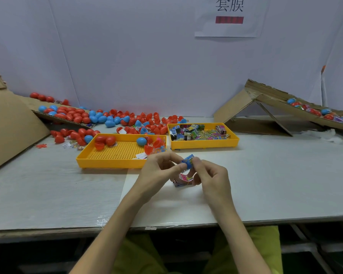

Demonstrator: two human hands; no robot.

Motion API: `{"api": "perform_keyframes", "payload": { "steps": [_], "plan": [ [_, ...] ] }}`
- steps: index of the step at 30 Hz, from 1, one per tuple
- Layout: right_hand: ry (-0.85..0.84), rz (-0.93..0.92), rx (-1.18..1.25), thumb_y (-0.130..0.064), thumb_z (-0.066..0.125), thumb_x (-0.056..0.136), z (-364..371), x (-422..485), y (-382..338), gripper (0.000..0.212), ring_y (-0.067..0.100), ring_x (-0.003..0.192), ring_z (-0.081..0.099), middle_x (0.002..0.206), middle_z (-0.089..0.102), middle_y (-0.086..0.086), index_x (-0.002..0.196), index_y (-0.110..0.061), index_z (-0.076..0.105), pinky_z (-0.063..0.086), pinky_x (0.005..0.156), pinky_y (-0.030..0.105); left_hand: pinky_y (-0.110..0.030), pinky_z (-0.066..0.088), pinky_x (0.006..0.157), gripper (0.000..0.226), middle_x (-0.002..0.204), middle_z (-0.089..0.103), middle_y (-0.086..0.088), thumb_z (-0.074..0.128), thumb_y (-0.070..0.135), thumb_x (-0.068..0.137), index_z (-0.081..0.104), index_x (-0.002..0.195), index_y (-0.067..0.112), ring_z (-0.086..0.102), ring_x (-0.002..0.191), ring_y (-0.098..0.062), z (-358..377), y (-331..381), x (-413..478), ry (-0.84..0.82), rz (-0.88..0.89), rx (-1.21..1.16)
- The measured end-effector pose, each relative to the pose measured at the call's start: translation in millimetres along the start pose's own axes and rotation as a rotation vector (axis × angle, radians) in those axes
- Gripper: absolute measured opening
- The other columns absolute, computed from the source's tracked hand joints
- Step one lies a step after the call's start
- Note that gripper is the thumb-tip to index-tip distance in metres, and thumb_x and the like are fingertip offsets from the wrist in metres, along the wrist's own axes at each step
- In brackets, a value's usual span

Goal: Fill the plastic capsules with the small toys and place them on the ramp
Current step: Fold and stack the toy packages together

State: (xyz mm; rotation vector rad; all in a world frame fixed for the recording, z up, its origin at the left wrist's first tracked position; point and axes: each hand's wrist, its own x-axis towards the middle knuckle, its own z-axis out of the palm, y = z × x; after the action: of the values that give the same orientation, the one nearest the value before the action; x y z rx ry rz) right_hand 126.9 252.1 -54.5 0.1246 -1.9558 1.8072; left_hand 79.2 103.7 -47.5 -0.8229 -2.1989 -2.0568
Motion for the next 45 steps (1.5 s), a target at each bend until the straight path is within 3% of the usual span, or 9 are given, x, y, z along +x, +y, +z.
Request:
{"api": "perform_keyframes", "payload": {
  "steps": [6, 10, 18, 28, 31, 35, 39, 42, 45],
  "plan": [
    [0.134, 0.041, 0.135, -0.037, 0.047, 0.099, -5.2, 2.4, 1.9, 0.032, 0.015, 0.059, 0.059, 0.078, 0.068, 0.002, 0.095, -0.020, 0.074, 0.049, 0.059, 0.025, -0.023, 0.058, 0.063, 0.015, 0.076, 0.075, -0.004, 0.070, 0.006, 0.091, 0.076, 0.086, 0.019, 0.072, 0.066, -0.016, -1.2, -0.9, 0.0, 0.041, -0.001, -0.032],
    [0.036, -0.075, 0.078, -0.032, 0.055, 0.091, -4.0, -2.0, -0.4, 0.025, 0.013, 0.066, 0.063, 0.089, 0.070, -0.004, 0.109, -0.023, 0.071, 0.050, 0.062, 0.020, -0.022, 0.055, 0.060, 0.017, 0.072, 0.073, -0.008, 0.071, 0.006, 0.090, 0.078, 0.086, 0.020, 0.068, 0.062, -0.016, -0.8, -0.6, -0.6, 0.020, -0.008, -0.046],
    [-0.032, -0.088, 0.082, -0.008, 0.064, 0.093, -4.6, -2.0, 1.1, 0.013, 0.001, 0.065, 0.064, 0.072, 0.069, -0.011, 0.089, -0.017, 0.072, 0.050, 0.060, 0.013, -0.022, 0.053, 0.060, 0.009, 0.073, 0.072, -0.003, 0.068, 0.008, 0.092, 0.073, 0.095, 0.014, 0.066, 0.063, -0.013, -1.8, -0.7, -0.7, 0.038, 0.006, -0.064],
    [-0.073, -0.061, 0.162, -0.023, 0.066, 0.083, -5.1, -1.7, 1.4, 0.009, 0.007, 0.060, 0.064, 0.067, 0.065, -0.008, 0.078, -0.016, 0.067, 0.049, 0.058, 0.014, -0.023, 0.053, 0.058, 0.014, 0.068, 0.069, -0.005, 0.061, 0.004, 0.096, 0.073, 0.093, 0.011, 0.064, 0.062, -0.014, -1.2, -2.4, -0.9, -0.002, -0.002, -0.124],
    [-0.072, -0.044, 0.126, -0.019, 0.069, 0.083, -5.1, -0.4, 3.8, 0.003, 0.008, 0.060, 0.064, 0.071, 0.067, -0.008, 0.081, -0.019, 0.066, 0.049, 0.057, 0.015, -0.022, 0.052, 0.056, 0.012, 0.067, 0.067, -0.004, 0.061, 0.007, 0.096, 0.072, 0.091, 0.010, 0.061, 0.058, -0.013, -0.6, -2.8, 0.1, 0.008, 0.000, -0.077],
    [-0.131, -0.052, 0.042, -0.003, 0.070, 0.084, -4.3, -0.9, 5.3, 0.020, 0.012, 0.069, 0.070, 0.085, 0.072, -0.004, 0.094, -0.020, 0.069, 0.055, 0.061, 0.021, -0.019, 0.047, 0.052, 0.013, 0.062, 0.061, 0.002, 0.063, 0.016, 0.096, 0.069, 0.086, 0.009, 0.053, 0.053, -0.010, 0.2, -3.6, 0.4, -0.011, 0.017, -0.002],
    [-0.146, -0.055, 0.047, -0.019, 0.071, 0.081, -2.8, -2.1, 2.7, 0.011, 0.016, 0.073, 0.072, 0.081, 0.073, 0.000, 0.091, -0.018, 0.071, 0.058, 0.066, 0.027, -0.020, 0.044, 0.052, 0.030, 0.063, 0.059, 0.000, 0.067, 0.036, 0.090, 0.068, 0.079, 0.008, 0.050, 0.055, -0.011, 0.2, -2.9, 0.8, 0.012, 0.024, 0.004],
    [-0.132, -0.051, 0.067, -0.025, 0.072, 0.080, -2.9, -2.8, 1.1, 0.009, 0.010, 0.070, 0.070, 0.079, 0.072, -0.007, 0.089, -0.026, 0.070, 0.054, 0.062, 0.020, -0.022, 0.044, 0.056, 0.036, 0.067, 0.058, -0.005, 0.064, 0.039, 0.090, 0.065, 0.074, 0.007, 0.051, 0.059, -0.012, -1.3, -3.7, 0.8, -0.003, 0.001, -0.009],
    [-0.161, -0.036, 0.053, -0.024, 0.068, 0.082, -3.4, -3.2, 0.8, 0.016, 0.014, 0.073, 0.072, 0.085, 0.073, -0.007, 0.098, -0.024, 0.071, 0.057, 0.064, 0.024, -0.019, 0.047, 0.056, 0.037, 0.068, 0.060, -0.001, 0.060, 0.039, 0.091, 0.065, 0.077, 0.004, 0.054, 0.061, -0.010, -0.4, -3.7, 1.0, -0.039, -0.024, 0.004]
  ]
}}
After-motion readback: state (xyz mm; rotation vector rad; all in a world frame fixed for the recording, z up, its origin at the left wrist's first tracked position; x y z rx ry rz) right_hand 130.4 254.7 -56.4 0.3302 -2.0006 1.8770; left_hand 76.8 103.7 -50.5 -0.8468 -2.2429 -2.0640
